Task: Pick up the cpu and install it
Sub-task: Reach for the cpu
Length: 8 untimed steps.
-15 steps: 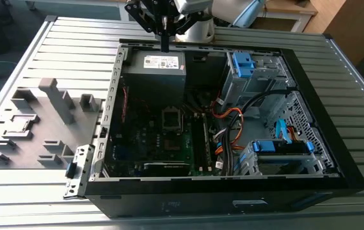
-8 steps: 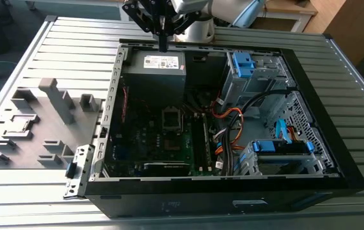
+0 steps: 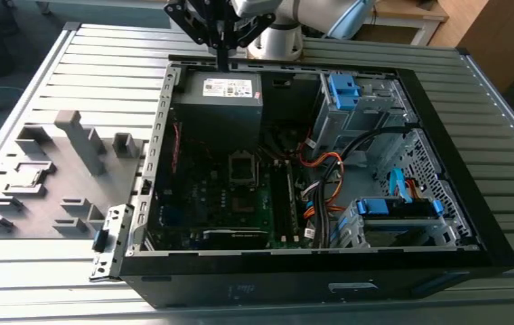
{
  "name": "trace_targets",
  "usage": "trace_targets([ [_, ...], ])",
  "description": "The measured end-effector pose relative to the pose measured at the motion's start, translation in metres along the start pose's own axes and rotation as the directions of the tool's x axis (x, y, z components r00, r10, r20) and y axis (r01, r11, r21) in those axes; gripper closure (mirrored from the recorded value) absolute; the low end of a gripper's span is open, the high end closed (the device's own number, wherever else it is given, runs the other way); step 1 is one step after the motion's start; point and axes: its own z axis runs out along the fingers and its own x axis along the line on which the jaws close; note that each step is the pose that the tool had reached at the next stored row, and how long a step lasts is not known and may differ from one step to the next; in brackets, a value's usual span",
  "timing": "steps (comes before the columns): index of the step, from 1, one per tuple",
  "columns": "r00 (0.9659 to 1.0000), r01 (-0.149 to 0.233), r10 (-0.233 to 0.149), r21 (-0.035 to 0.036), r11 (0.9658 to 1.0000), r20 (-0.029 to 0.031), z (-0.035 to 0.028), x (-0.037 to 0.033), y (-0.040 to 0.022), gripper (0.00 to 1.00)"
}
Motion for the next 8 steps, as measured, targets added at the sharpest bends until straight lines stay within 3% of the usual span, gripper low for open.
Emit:
trace_targets([
  [8, 1.0000, 0.000, 0.000, 0.0000, 1.0000, 0.0000, 0.0003, 0.0096, 0.0027, 0.89],
])
